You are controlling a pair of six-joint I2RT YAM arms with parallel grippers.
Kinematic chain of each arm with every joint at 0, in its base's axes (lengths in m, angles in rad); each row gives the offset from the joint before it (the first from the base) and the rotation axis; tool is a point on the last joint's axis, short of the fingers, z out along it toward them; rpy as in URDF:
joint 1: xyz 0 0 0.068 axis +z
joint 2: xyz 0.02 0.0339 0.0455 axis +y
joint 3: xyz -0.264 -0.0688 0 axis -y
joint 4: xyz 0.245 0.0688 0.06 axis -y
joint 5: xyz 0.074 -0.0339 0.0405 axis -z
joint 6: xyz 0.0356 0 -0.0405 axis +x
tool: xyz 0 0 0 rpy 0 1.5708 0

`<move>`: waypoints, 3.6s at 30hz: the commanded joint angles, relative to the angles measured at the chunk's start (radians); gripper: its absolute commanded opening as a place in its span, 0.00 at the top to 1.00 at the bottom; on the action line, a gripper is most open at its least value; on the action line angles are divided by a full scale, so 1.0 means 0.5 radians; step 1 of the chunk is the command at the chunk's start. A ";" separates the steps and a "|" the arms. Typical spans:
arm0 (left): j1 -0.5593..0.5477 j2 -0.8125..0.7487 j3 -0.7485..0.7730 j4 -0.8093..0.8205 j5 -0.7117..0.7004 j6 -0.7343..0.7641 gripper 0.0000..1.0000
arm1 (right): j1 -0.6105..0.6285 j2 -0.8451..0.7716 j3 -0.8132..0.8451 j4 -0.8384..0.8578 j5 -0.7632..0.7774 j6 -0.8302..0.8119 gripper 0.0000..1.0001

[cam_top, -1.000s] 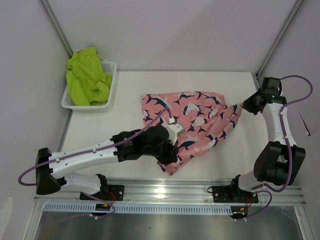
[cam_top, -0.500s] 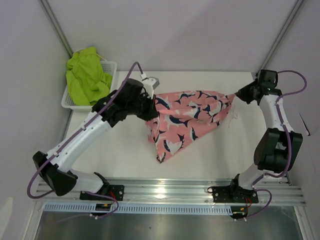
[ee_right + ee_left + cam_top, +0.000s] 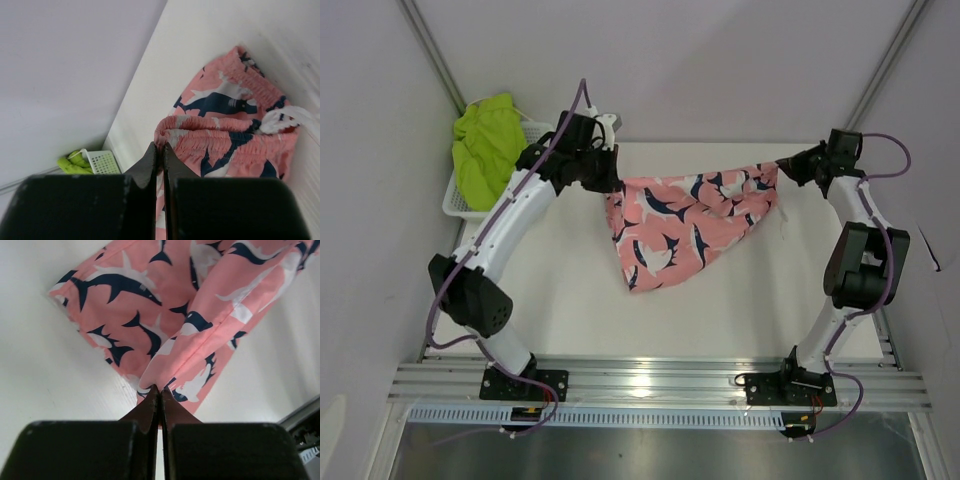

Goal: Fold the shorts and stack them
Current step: Fold the shorts

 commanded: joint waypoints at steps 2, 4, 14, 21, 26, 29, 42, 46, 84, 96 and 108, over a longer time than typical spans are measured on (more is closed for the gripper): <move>0.147 0.136 0.111 -0.020 0.023 0.015 1.00 | 0.039 0.142 0.212 0.290 -0.036 0.105 1.00; 0.196 0.203 0.117 0.002 -0.038 -0.018 1.00 | 0.054 0.247 0.310 0.351 -0.051 0.111 1.00; 0.312 0.519 0.163 0.168 -0.011 -0.089 1.00 | 0.159 0.618 0.728 0.357 0.031 0.068 1.00; 0.407 0.707 0.277 0.198 -0.008 -0.117 1.00 | 0.195 0.860 0.884 0.710 -0.005 0.178 1.00; 0.469 0.851 0.323 0.229 -0.023 -0.132 1.00 | 0.244 1.102 1.019 0.986 0.010 0.335 0.98; 0.506 0.918 0.344 0.247 -0.063 -0.141 1.00 | 0.275 1.238 1.197 1.109 -0.045 0.375 0.42; 0.543 0.863 0.455 0.183 -0.336 -0.212 0.17 | 0.196 0.870 0.910 0.812 -0.085 -0.265 0.01; 0.506 0.668 0.238 0.278 -0.235 -0.218 0.17 | 0.174 0.683 0.688 0.659 -0.033 -0.410 0.04; -0.191 0.615 -0.671 1.137 -0.041 -0.604 0.20 | 0.149 1.198 0.314 1.290 -0.377 0.043 0.49; -0.448 0.167 -1.131 1.202 -0.458 -0.227 0.20 | 0.146 1.177 0.311 1.275 -0.352 0.035 1.00; -0.783 -0.235 -1.343 1.263 -0.940 0.107 0.15 | 0.140 1.174 0.320 1.146 -0.361 -0.076 1.00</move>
